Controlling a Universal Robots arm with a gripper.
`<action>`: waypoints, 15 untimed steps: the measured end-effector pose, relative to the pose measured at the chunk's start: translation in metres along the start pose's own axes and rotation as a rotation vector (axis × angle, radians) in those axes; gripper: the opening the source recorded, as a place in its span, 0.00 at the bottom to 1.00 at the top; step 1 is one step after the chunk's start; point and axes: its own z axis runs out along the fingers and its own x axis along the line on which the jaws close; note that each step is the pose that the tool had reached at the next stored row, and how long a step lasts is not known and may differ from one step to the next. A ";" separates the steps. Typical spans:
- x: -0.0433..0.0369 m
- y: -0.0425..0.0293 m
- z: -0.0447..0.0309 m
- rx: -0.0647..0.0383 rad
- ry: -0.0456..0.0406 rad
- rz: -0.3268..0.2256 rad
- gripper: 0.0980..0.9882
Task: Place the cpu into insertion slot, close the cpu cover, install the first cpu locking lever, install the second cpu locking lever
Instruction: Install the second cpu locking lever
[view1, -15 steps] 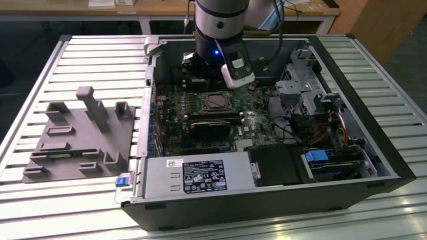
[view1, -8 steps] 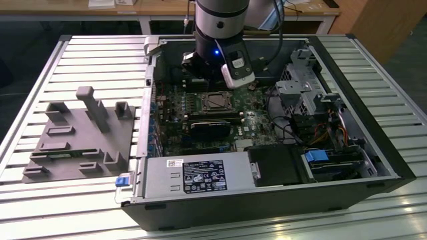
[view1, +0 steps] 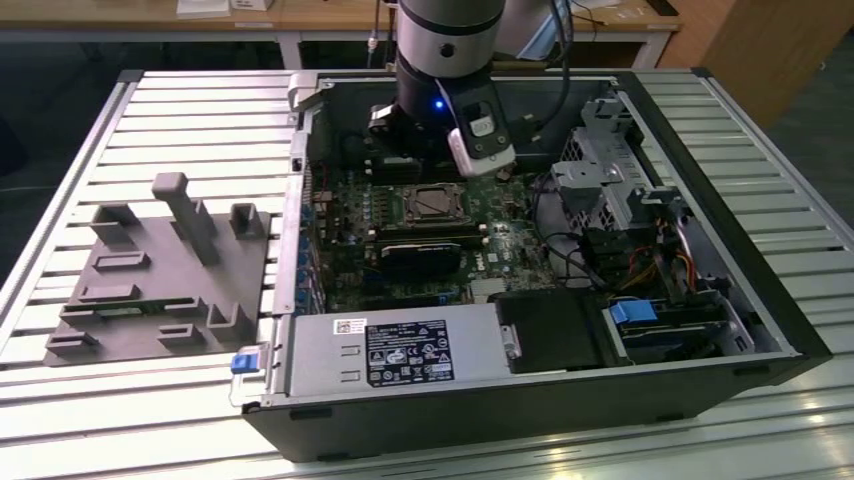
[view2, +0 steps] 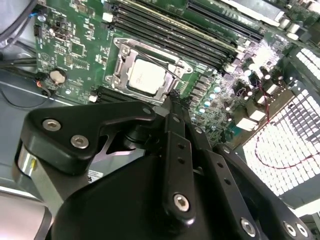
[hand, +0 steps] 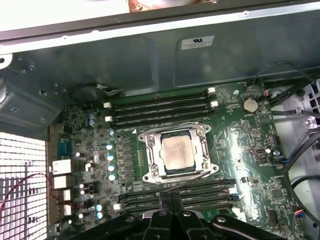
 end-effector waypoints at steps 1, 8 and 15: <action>-0.0015 0.0003 0.0001 0.000 0.0001 0.000 0.00; -0.0045 -0.0003 0.0047 0.002 -0.0006 0.002 0.00; -0.0047 -0.0015 0.0093 0.012 -0.0128 0.043 0.00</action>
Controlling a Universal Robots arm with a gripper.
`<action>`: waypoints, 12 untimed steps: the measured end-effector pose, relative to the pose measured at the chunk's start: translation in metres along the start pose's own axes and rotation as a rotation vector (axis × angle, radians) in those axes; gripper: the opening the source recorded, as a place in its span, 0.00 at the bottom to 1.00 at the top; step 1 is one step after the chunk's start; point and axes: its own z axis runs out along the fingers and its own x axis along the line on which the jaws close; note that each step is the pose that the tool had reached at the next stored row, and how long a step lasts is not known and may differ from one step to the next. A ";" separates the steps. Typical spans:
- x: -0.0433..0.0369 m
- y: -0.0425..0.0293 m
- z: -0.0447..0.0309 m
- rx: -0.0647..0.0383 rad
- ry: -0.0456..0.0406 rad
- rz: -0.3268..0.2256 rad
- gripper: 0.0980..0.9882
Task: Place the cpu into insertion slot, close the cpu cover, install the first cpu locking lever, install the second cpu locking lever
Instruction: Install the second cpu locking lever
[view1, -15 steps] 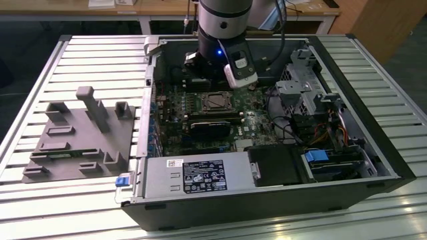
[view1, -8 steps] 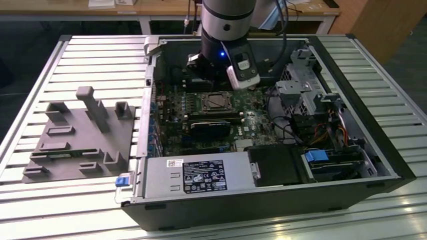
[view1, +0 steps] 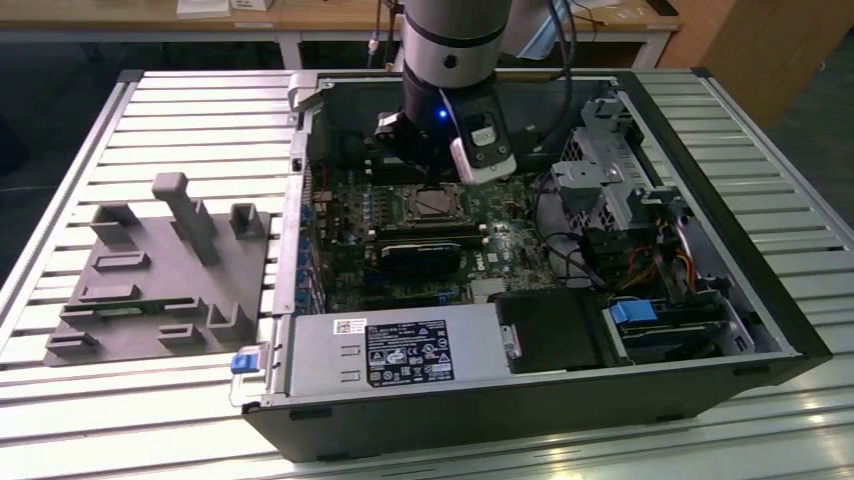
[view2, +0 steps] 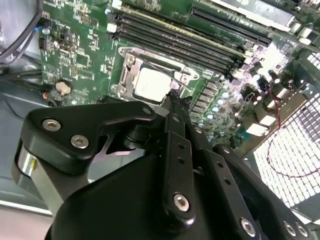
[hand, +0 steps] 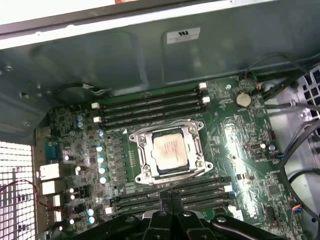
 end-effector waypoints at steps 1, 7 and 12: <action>0.0000 0.0001 0.0009 0.008 -0.0018 0.000 0.00; 0.0002 0.0004 0.0094 0.037 -0.0076 -0.002 0.00; 0.0002 -0.0002 0.0127 0.022 -0.0029 -0.009 0.00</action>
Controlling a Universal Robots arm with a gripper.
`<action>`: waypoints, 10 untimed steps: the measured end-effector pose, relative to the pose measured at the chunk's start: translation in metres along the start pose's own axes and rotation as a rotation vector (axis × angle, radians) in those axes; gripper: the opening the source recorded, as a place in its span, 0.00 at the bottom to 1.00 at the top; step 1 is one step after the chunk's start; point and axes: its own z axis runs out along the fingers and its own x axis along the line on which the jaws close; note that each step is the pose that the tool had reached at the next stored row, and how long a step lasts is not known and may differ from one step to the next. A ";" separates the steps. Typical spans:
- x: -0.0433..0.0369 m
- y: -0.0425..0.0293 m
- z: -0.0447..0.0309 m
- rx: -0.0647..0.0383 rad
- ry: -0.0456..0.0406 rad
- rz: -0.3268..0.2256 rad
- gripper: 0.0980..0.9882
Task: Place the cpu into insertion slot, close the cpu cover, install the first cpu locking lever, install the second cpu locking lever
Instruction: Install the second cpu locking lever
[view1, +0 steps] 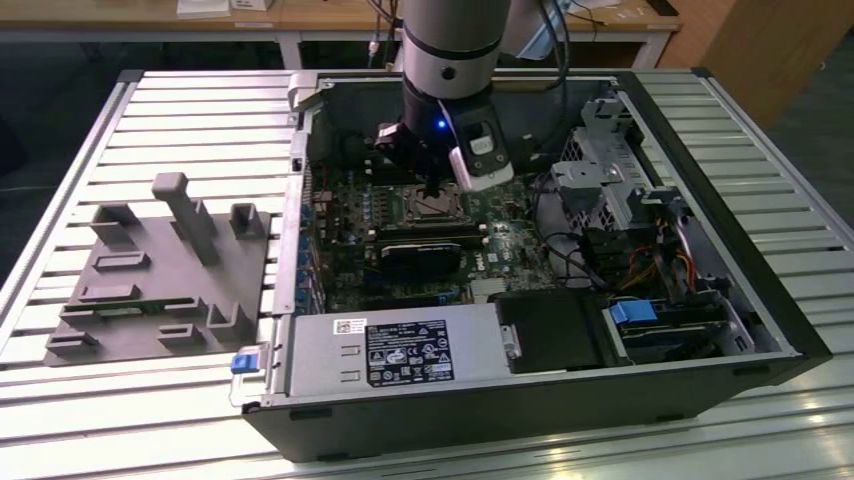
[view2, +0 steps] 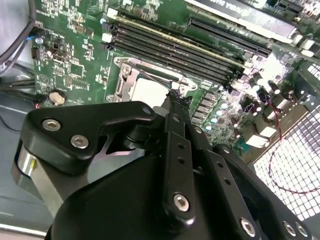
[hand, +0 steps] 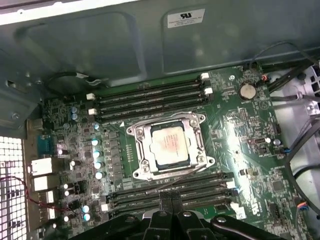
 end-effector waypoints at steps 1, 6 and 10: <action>0.0000 0.0000 0.0002 -0.001 0.0003 -0.001 0.00; -0.0001 -0.0008 0.0043 -0.001 0.0005 -0.002 0.00; -0.0002 -0.0014 0.0071 -0.001 0.0007 -0.002 0.00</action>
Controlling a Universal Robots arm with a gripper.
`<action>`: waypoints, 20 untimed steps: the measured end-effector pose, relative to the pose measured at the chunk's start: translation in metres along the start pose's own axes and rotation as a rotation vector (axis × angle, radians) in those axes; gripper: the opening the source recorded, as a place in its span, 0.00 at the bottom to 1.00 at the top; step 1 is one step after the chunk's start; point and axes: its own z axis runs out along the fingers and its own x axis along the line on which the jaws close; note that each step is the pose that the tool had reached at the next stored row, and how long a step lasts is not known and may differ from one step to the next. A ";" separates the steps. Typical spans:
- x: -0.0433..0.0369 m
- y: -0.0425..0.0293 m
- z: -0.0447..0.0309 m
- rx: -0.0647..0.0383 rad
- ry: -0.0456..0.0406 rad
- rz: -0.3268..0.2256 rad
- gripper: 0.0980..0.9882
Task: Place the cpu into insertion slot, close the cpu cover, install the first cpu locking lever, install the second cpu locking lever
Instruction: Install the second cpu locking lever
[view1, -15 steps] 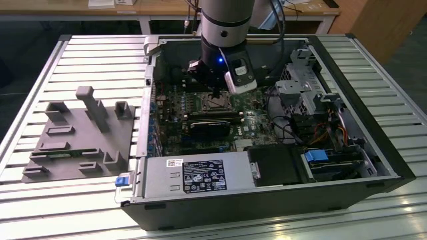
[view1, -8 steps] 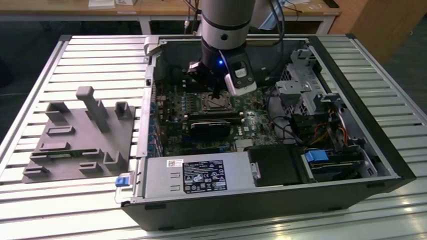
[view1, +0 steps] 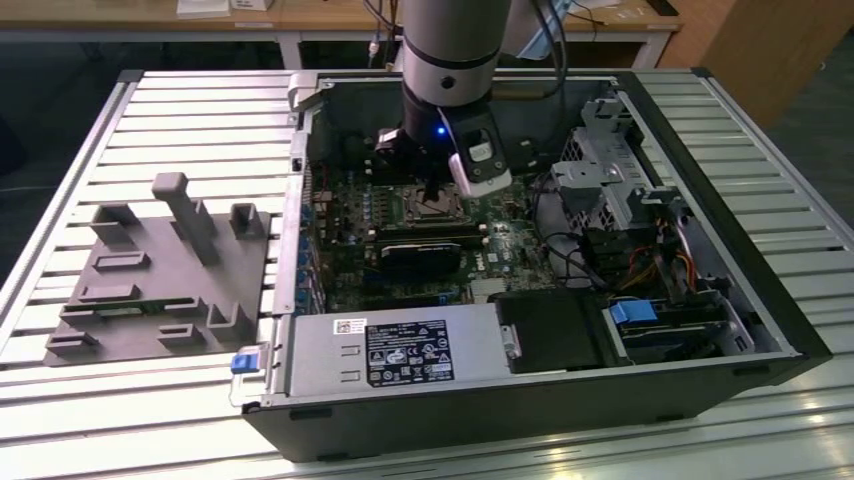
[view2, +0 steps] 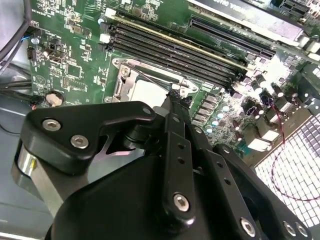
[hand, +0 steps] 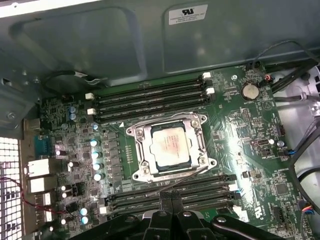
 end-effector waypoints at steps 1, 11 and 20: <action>0.0000 -0.0002 0.0008 0.000 0.0000 0.000 0.00; 0.0004 -0.0020 0.0096 0.000 0.0001 0.000 0.00; 0.0035 -0.0024 0.0166 0.000 0.0001 -0.001 0.00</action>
